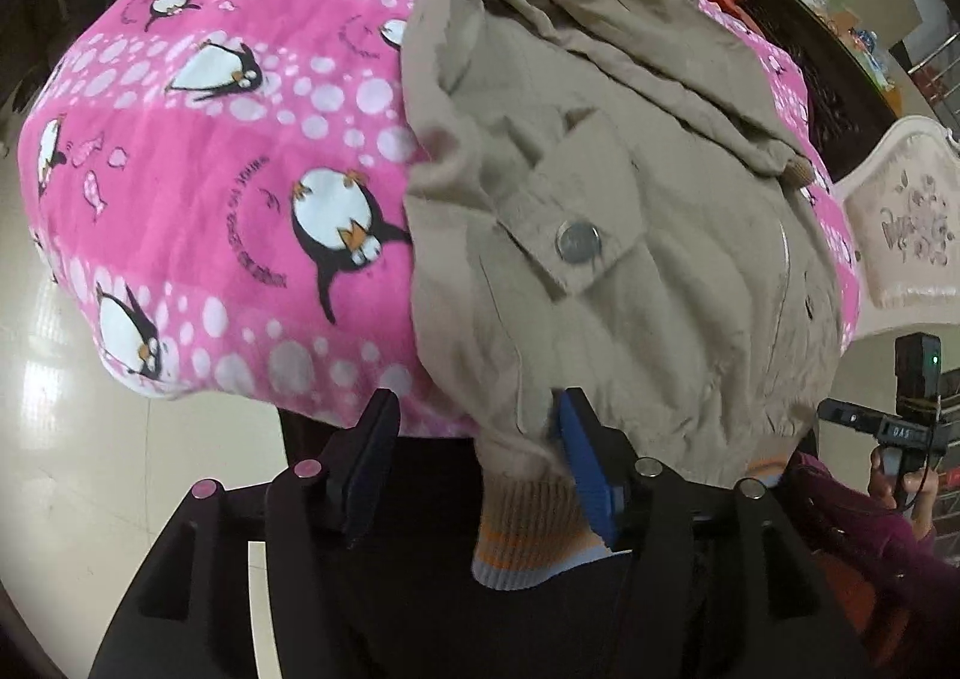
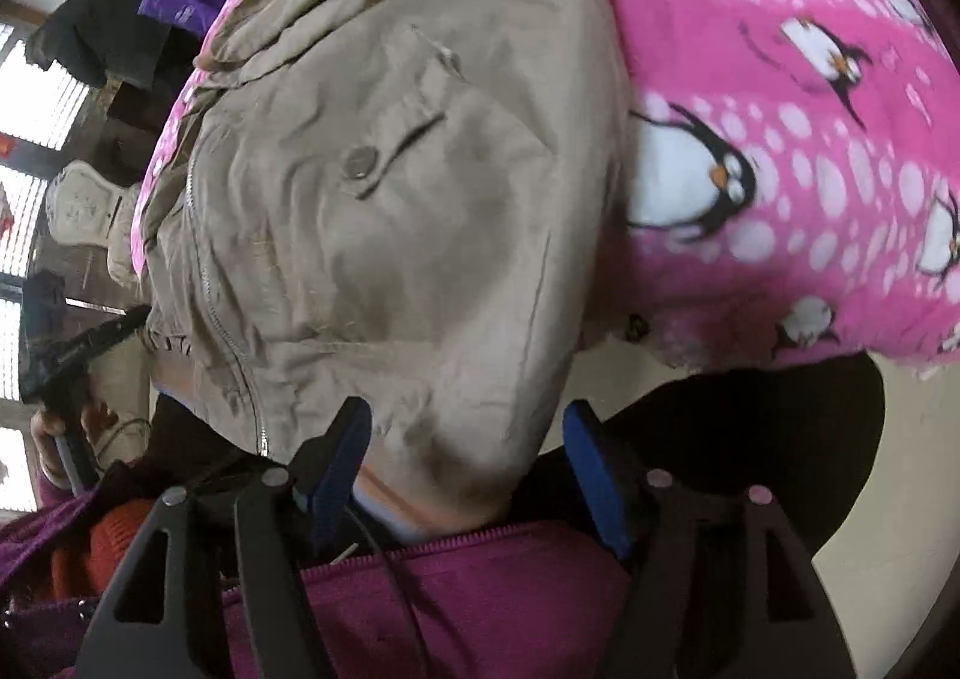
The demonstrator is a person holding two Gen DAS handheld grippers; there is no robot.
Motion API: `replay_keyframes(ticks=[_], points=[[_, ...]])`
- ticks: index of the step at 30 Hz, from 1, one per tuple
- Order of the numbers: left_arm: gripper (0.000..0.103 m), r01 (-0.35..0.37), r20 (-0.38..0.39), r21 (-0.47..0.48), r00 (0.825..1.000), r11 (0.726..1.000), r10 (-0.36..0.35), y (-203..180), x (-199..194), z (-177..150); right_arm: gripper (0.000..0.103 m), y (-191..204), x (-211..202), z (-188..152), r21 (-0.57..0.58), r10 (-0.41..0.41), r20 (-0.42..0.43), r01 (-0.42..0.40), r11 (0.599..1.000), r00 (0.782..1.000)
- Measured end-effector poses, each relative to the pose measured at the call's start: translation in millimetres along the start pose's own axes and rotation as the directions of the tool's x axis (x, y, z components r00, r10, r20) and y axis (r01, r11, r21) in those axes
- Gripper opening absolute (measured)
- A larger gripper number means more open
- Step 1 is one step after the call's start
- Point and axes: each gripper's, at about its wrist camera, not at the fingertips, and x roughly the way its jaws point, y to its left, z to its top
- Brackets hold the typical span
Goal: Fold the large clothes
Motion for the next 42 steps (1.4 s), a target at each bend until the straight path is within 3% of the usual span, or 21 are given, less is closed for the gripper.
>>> replay_keyframes(ticks=[4,9,14,17,22,25,29,30,32,33,34,36,37,42], points=[[0.043,0.054,-0.014,-0.001,0.998,0.999,-0.054,-3.4,-8.5,-11.1,0.07,-0.5,4.2,-7.2,0.042,0.078,-0.01,-0.077,0.996,0.997],[0.046,0.116,-0.026,-0.005,0.993,0.993,-0.116,1.5,-15.1,-16.8,0.072,15.3,11.6,-15.3,-0.034,0.089,-0.022,-0.09,0.995,0.996],[0.047,0.083,-0.13,0.006,0.988,0.997,-0.081,-4.2,16.3,-25.9,0.073,10.8,32.9,-7.9,0.009,0.124,-0.048,-0.123,0.992,0.991],[0.047,0.05,-0.117,0.062,0.992,0.997,-0.042,-13.0,18.5,-25.9,0.073,7.0,43.1,-8.7,0.006,0.172,-0.059,-0.172,0.985,0.983],[0.047,0.039,-0.129,0.08,0.991,0.996,-0.029,-17.0,17.9,-23.8,0.074,-0.9,40.7,-5.0,-0.012,0.123,-0.04,-0.124,0.992,0.992],[0.047,0.049,-0.135,0.062,0.99,0.997,-0.04,-18.3,23.8,-19.2,0.088,-2.4,31.3,-5.8,-0.069,0.114,-0.009,-0.115,0.991,0.993],[0.047,0.05,-0.14,0.063,0.989,0.997,-0.041,-20.2,29.4,-17.5,0.089,-4.6,51.9,-2.4,-0.087,0.149,-0.057,-0.153,0.984,0.987],[0.047,0.052,-0.141,0.066,0.989,0.996,-0.042,-22.5,30.1,-17.5,0.087,-7.2,58.1,-2.3,-0.079,0.171,-0.069,-0.177,0.981,0.983],[0.047,0.056,-0.142,0.066,0.989,0.996,-0.046,-24.4,31.6,-17.5,0.07,-8.4,69.6,-3.4,-0.074,0.202,-0.115,-0.211,0.975,0.973],[0.047,0.061,-0.138,0.063,0.989,0.996,-0.052,-23.6,31.1,-17.7,0.051,-6.4,71.6,-5.2,-0.08,0.214,-0.126,-0.225,0.971,0.969],[0.037,0.072,-0.134,0.059,0.989,0.996,-0.064,-22.3,30.2,-18.1,0.037,-4.8,68.5,-6.7,-0.091,0.225,-0.115,-0.236,0.968,0.968],[0.012,0.129,-0.141,0.054,0.983,0.99,-0.12,-20.9,26.3,-17.9,0.019,1.9,51.6,-10.4,-0.132,0.244,-0.071,-0.252,0.959,0.967],[0.004,0.139,-0.127,0.059,0.983,0.988,-0.131,-23.2,22.1,-16.9,0.019,5.5,43.0,-11.5,-0.149,0.247,-0.054,-0.252,0.956,0.967],[0.0,0.23,-0.014,0.158,0.973,0.96,-0.231,-46.7,-30.0,-0.3,0.016,42.0,-28.2,-3.3,-0.281,0.345,0.078,-0.312,0.908,0.935]])
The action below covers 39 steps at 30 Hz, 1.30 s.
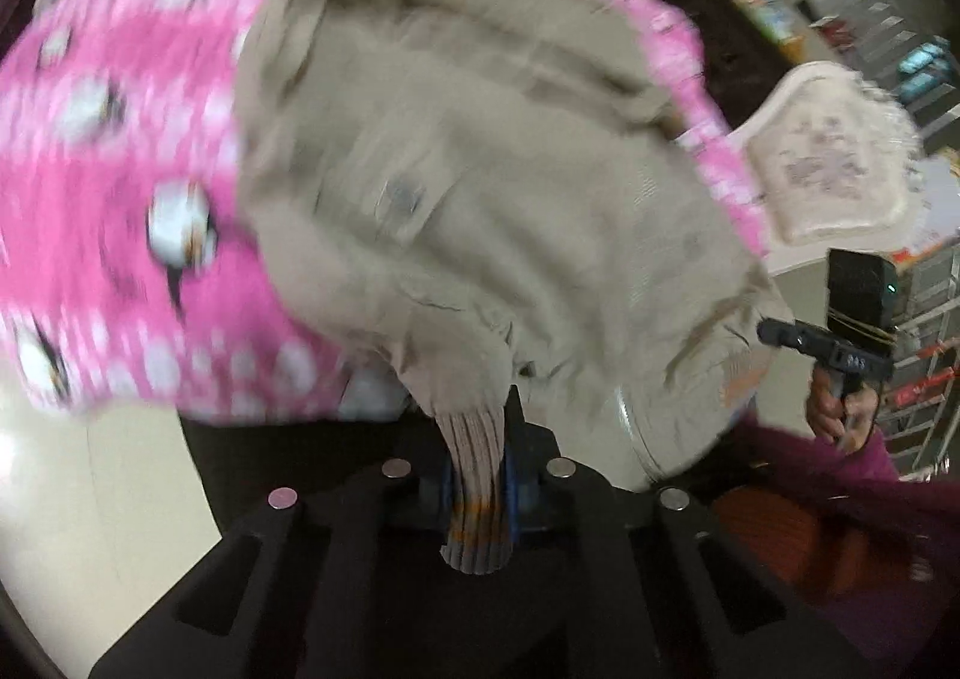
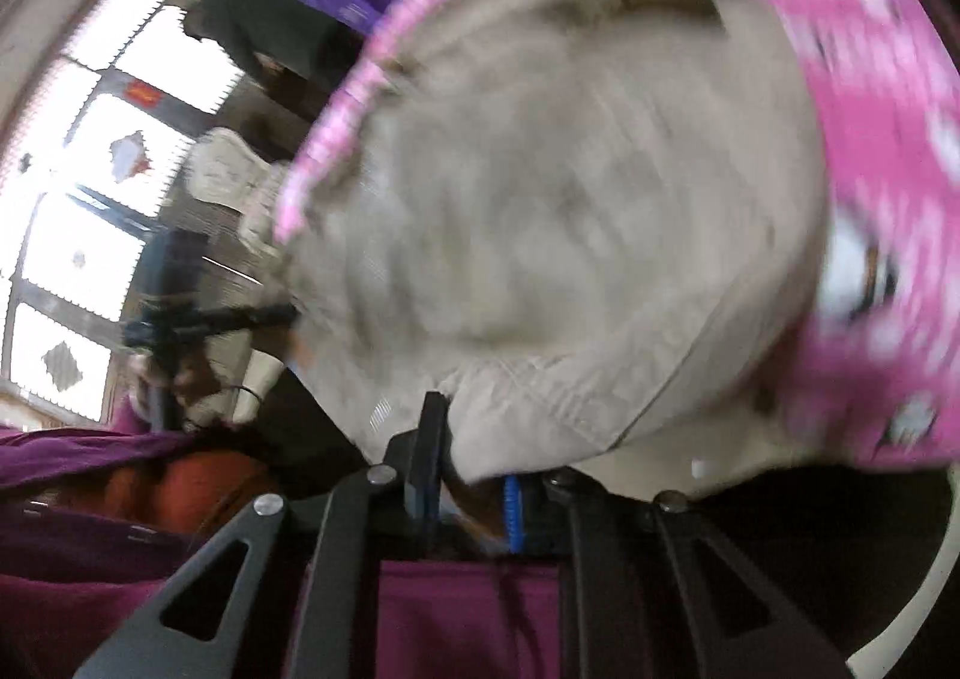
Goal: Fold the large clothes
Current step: 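Lift the hem with both grippers and fold it toward the collar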
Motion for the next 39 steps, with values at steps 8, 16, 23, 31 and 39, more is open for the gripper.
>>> replay_keyframes(ticks=[8,16,23,31,39], points=[[0.0,0.046,0.239,0.019,0.97,0.999,-0.049,-15.6,-61.2,69.6,0.016,25.8,-39.7,71.7,-0.027,0.066,0.189,-0.062,0.998,0.98],[0.0,0.071,0.381,-0.018,0.923,0.997,-0.059,-4.6,-55.4,156.3,0.016,-2.2,-57.2,141.6,0.108,0.018,0.37,-0.062,0.992,0.929],[0.0,0.004,0.366,-0.063,0.931,0.998,0.02,15.7,-22.4,242.0,0.016,-30.2,-44.2,231.8,0.171,-0.064,0.409,-0.008,0.985,0.91],[0.0,-0.063,0.291,-0.18,0.95,0.982,0.114,67.1,37.1,316.6,0.016,-102.0,-6.5,307.1,0.312,-0.142,0.371,0.021,0.95,0.918],[0.019,0.016,0.186,-0.305,0.982,0.952,0.043,112.4,82.4,360.7,0.059,-148.4,13.7,344.7,0.421,-0.203,0.325,0.051,0.906,0.924]])
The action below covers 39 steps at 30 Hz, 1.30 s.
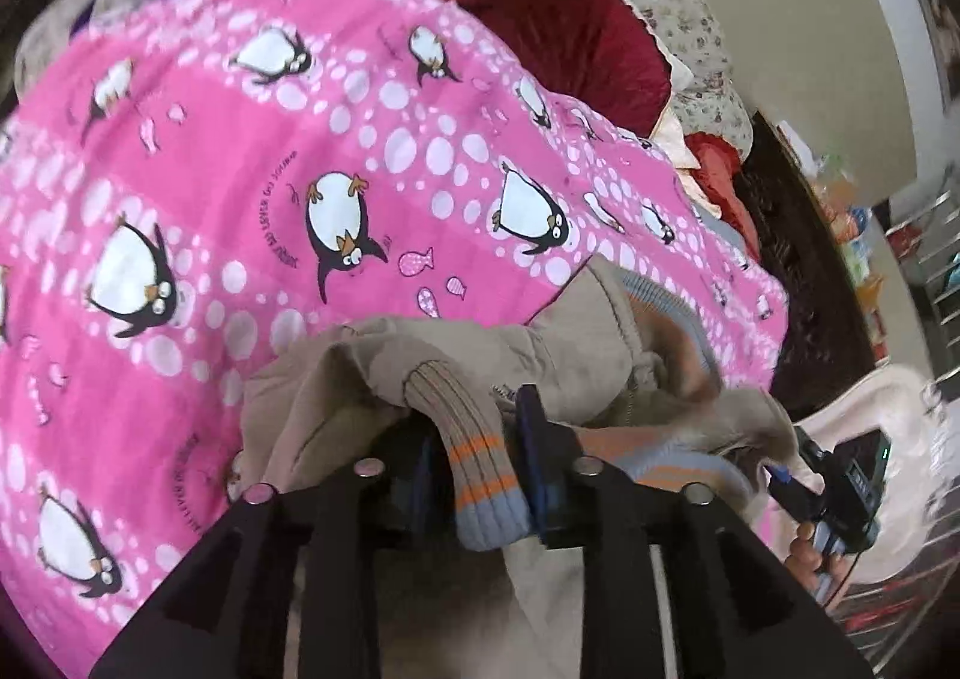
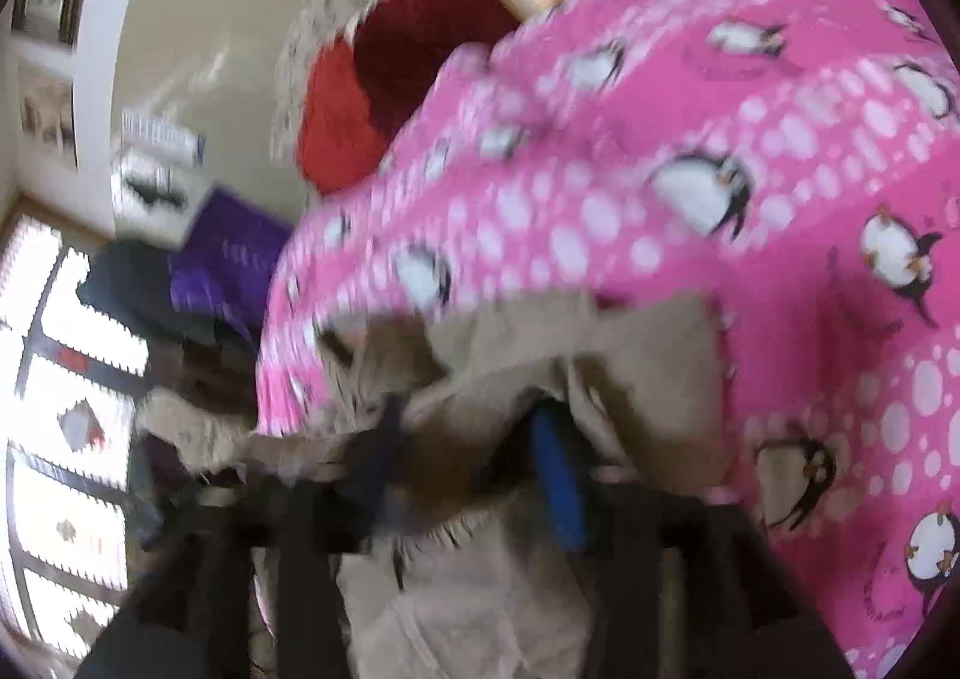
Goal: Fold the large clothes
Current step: 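Lift the hem with both grippers and fold it toward the collar, then lay the ribbed hem over the collar with both grippers and release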
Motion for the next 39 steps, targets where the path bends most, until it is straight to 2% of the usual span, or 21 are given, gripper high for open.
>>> replay_keyframes(ticks=[2,3,4,7,10,11,13,15,16,18,20,21,22,24,26,27,29,30,34,36,39], points=[[0.027,0.029,0.001,-0.005,1.0,1.0,-0.029,-1.3,-11.0,0.8,0.06,1.5,-25.9,2.9,0.006,0.036,0.079,-0.037,0.999,0.996],[0.035,0.028,0.004,0.007,1.0,1.0,-0.028,-4.3,-17.1,-0.8,0.06,3.9,-32.3,1.3,-0.008,0.046,0.077,-0.045,0.999,0.996],[0.043,0.025,0.009,0.023,1.0,0.999,-0.025,-6.8,-23.2,-2.8,0.06,12.1,-39.1,-4.0,-0.054,0.064,0.058,-0.061,0.997,0.996],[0.054,0.027,0.057,0.048,0.998,0.999,-0.029,-10.2,-43.1,-6.9,0.06,45.6,-32.8,-30.2,-0.24,0.053,-0.032,-0.059,0.969,0.998],[0.057,0.003,0.106,0.015,0.994,1.0,-0.004,-3.2,-53.9,-6.4,0.06,78.1,6.8,-58.5,-0.426,-0.026,-0.147,-0.04,0.904,0.989],[0.057,-0.011,0.105,-0.003,0.994,1.0,0.011,0.1,-54.6,-7.2,0.06,87.7,28.1,-64.9,-0.5,-0.092,-0.157,0.002,0.866,0.983],[0.057,-0.036,0.092,-0.008,0.995,0.999,0.037,2.8,-54.6,-9.7,0.059,93.0,60.1,-62.7,-0.559,-0.205,-0.112,0.109,0.822,0.972],[0.057,-0.054,0.091,0.023,0.995,0.998,0.052,0.8,-59.5,-19.9,0.059,90.4,86.2,-49.4,-0.551,-0.307,-0.054,0.228,0.803,0.95],[0.057,-0.066,0.091,0.038,0.994,0.997,0.062,-0.3,-61.3,-24.0,0.059,91.2,90.6,-42.8,-0.529,-0.318,-0.045,0.248,0.812,0.947],[0.057,-0.107,0.098,0.095,0.99,0.99,0.098,-3.0,-64.4,-38.0,0.059,106.2,83.8,-43.3,-0.546,-0.235,-0.041,0.175,0.819,0.971],[0.057,-0.148,0.094,0.126,0.986,0.981,0.137,-2.1,-62.6,-48.7,0.073,126.8,80.3,-52.9,-0.648,-0.205,-0.033,0.135,0.75,0.978],[0.057,-0.168,0.088,0.14,0.984,0.976,0.156,-0.5,-58.9,-54.7,0.082,136.8,82.9,-61.4,-0.715,-0.23,-0.019,0.148,0.684,0.973],[0.057,-0.18,0.08,0.15,0.982,0.972,0.169,1.7,-55.2,-59.5,0.082,143.1,90.6,-68.4,-0.771,-0.263,-0.016,0.155,0.617,0.965],[0.057,-0.19,0.058,0.159,0.981,0.969,0.183,5.6,-47.3,-68.3,0.082,143.4,115.2,-76.3,-0.83,-0.343,-0.053,0.149,0.537,0.938],[0.057,-0.187,0.045,0.148,0.982,0.971,0.182,9.0,-43.4,-73.5,0.078,136.7,137.1,-77.6,-0.846,-0.401,-0.084,0.147,0.513,0.912],[0.057,-0.186,0.045,0.144,0.982,0.972,0.182,9.4,-43.4,-74.9,0.068,133.6,146.1,-78.1,-0.853,-0.419,-0.09,0.147,0.501,0.903],[0.057,-0.191,0.047,0.138,0.981,0.972,0.186,9.4,-45.6,-75.4,0.037,134.2,150.5,-81.6,-0.867,-0.44,-0.086,0.151,0.475,0.894],[0.057,-0.191,0.052,0.138,0.981,0.972,0.186,8.3,-48.2,-75.2,0.009,135.8,151.3,-82.3,-0.873,-0.447,-0.093,0.143,0.466,0.89],[0.057,-0.185,0.111,0.144,0.979,0.972,0.17,-0.5,-62.8,-73.3,0.009,158.9,131.0,-78.6,-0.891,-0.391,0.012,0.187,0.413,0.92],[0.057,-0.184,0.139,0.147,0.977,0.972,0.164,-6.9,-64.5,-73.5,0.009,166.8,126.8,-63.1,-0.86,-0.37,0.091,0.26,0.439,0.925],[0.057,-0.196,0.139,0.153,0.975,0.969,0.175,-14.8,-49.0,-75.4,0.009,158.5,148.6,-43.3,-0.805,-0.398,0.144,0.341,0.485,0.906]])
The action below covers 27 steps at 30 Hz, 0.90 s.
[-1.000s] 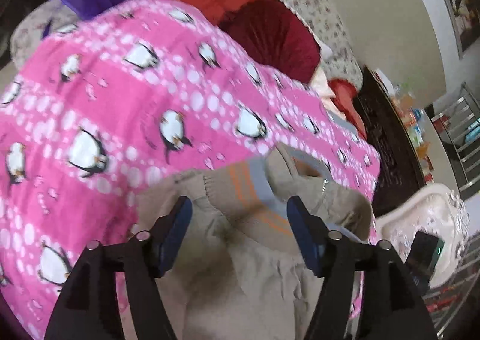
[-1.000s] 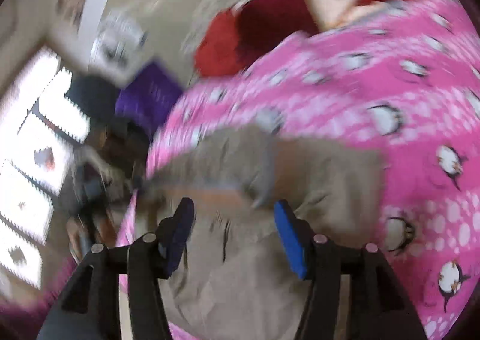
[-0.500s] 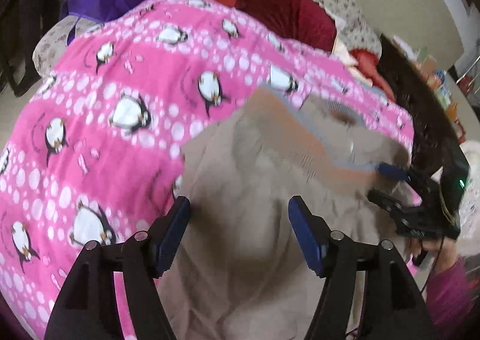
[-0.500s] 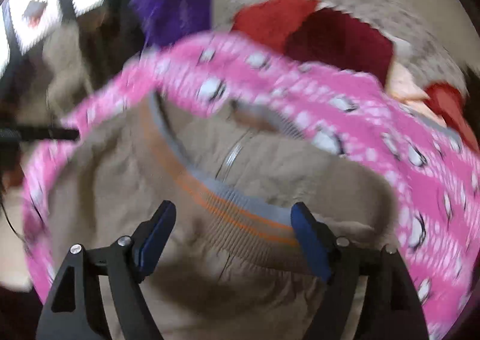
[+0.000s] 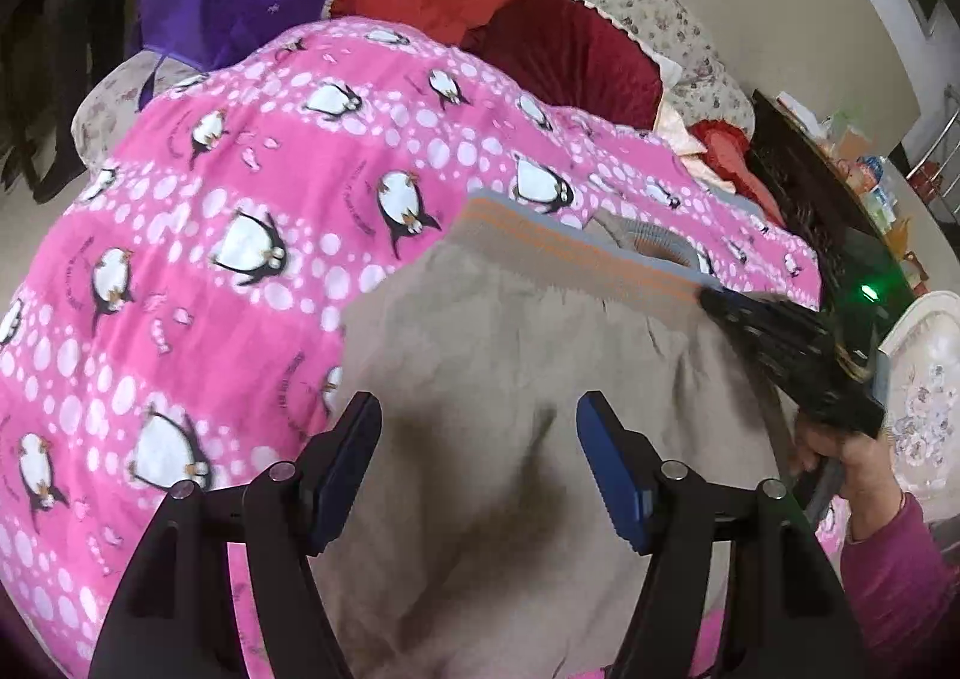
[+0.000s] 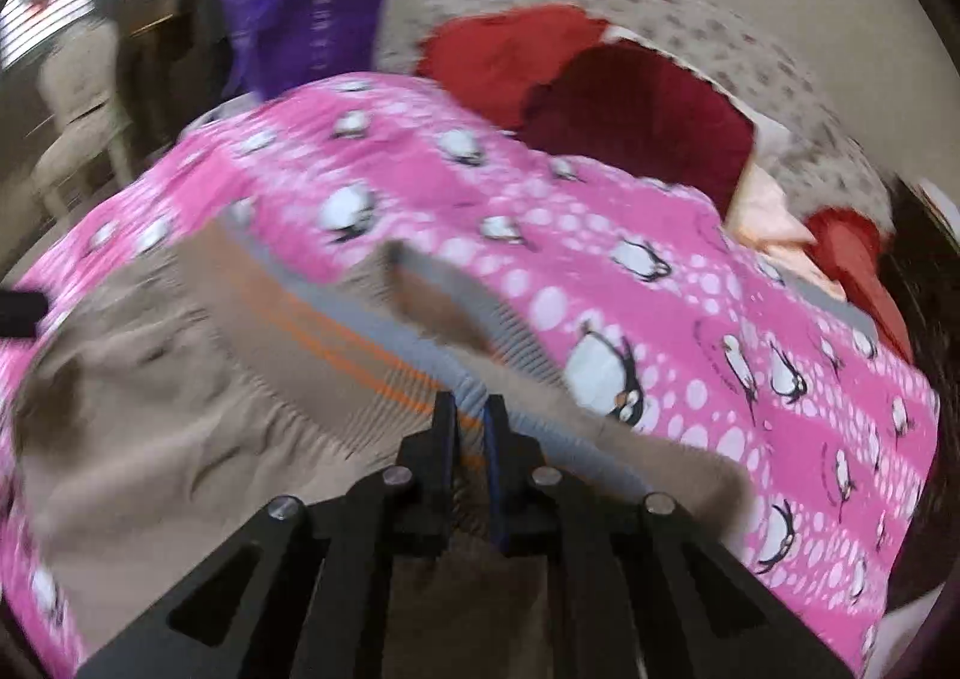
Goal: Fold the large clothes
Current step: 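Lay the ribbed hem over the collar with both grippers and release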
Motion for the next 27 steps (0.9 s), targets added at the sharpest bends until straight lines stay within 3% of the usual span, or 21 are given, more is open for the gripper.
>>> replay_keyframes(ticks=[3,5,7,9,12,14,15,16,19,23,26,27], points=[[0.057,-0.074,-0.03,0.041,0.997,0.996,0.075,-9.2,26.2,-6.7,0.011,-2.7,27.3,-3.9,0.064,0.0,-0.035,0.002,0.998,0.999],[0.057,-0.129,-0.036,0.069,0.991,0.989,0.132,-12.1,39.1,-10.5,0.019,-5.4,20.1,-5.2,0.089,0.012,-0.017,-0.011,0.996,1.0],[0.057,-0.156,-0.036,0.087,0.986,0.984,0.16,-12.7,48.5,-12.1,0.037,-17.0,-2.1,-8.3,0.142,0.032,-0.007,-0.031,0.989,0.999],[0.057,-0.161,-0.024,0.09,0.986,0.983,0.163,-12.0,51.1,-11.7,0.038,-32.2,-41.7,-24.5,0.202,0.033,0.041,-0.04,0.979,0.999],[0.057,-0.166,-0.005,0.089,0.986,0.982,0.168,-11.7,55.1,-9.5,0.038,-44.5,-71.5,-58.3,0.263,0.122,0.059,-0.133,0.956,0.991],[0.057,-0.171,0.003,0.088,0.985,0.981,0.172,-11.3,59.3,-8.2,0.038,-44.4,-66.0,-78.1,0.265,0.086,0.004,-0.084,0.961,0.996],[0.057,-0.175,0.005,0.09,0.985,0.98,0.175,-10.8,62.7,-6.9,0.037,-47.0,-55.7,-88.3,0.26,0.004,-0.032,0.005,0.966,0.999],[0.057,-0.179,0.005,0.091,0.984,0.98,0.18,-10.4,66.2,-5.7,0.035,-53.6,-45.8,-92.5,0.284,-0.028,-0.053,0.042,0.958,0.998],[0.058,-0.175,0.005,0.09,0.984,0.98,0.175,-8.7,72.2,-3.4,0.019,-91.1,-10.2,-94.7,0.456,-0.012,-0.065,0.04,0.889,0.998],[0.058,-0.162,0.0,0.06,0.987,0.985,0.162,-4.3,72.0,-1.5,0.019,-104.3,7.3,-88.3,0.516,0.029,-0.071,0.012,0.856,0.997],[0.058,-0.164,-0.001,0.063,0.986,0.984,0.165,-5.9,59.3,-6.3,0.03,-92.9,-22.1,-89.4,0.452,0.016,-0.061,0.013,0.892,0.998],[0.058,-0.169,-0.003,0.074,0.986,0.983,0.169,-7.3,52.8,-10.1,0.04,-87.1,-38.3,-93.9,0.434,0.02,-0.069,0.012,0.901,0.997]])
